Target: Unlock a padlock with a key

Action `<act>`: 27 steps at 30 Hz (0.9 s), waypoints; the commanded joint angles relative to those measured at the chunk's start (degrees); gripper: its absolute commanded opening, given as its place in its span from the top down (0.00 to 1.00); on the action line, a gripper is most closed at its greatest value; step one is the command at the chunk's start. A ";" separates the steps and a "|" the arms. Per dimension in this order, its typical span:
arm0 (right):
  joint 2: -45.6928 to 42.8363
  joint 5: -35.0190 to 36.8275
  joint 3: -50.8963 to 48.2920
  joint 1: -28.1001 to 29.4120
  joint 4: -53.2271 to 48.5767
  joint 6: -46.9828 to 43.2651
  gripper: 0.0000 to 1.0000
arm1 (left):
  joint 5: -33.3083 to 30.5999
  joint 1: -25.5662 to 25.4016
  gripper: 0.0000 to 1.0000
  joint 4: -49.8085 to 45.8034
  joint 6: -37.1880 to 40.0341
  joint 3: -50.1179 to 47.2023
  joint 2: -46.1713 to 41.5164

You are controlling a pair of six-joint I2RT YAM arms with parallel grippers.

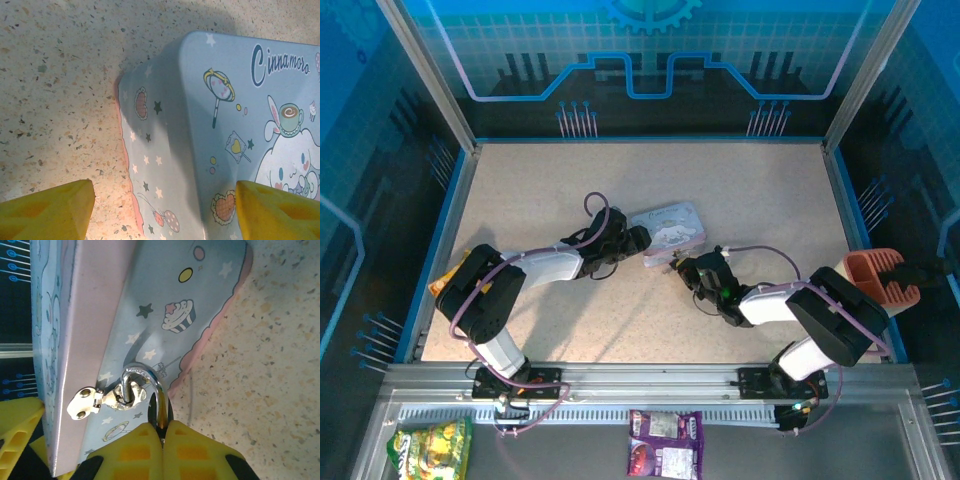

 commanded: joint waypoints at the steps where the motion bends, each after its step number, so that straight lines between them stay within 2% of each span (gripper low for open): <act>1: -1.81 3.83 -1.47 -0.94 2.38 4.19 1.00 | -1.83 0.15 0.26 -6.19 0.25 -1.49 1.38; 12: 3.11 3.10 -3.35 -0.42 6.62 11.46 1.00 | -1.83 0.13 0.26 -5.92 0.25 -1.56 1.15; 22: -1.84 6.53 -5.38 -0.38 3.57 12.92 1.00 | -1.59 0.11 0.26 -5.52 0.06 -1.63 1.50; 23: -2.62 6.78 -4.71 -0.34 2.83 10.65 1.00 | -1.49 0.10 0.26 -5.57 0.06 -1.51 1.67; 27: -6.70 11.94 0.81 1.69 -12.90 2.10 1.00 | -1.15 -0.06 0.26 -5.65 0.00 -1.00 2.04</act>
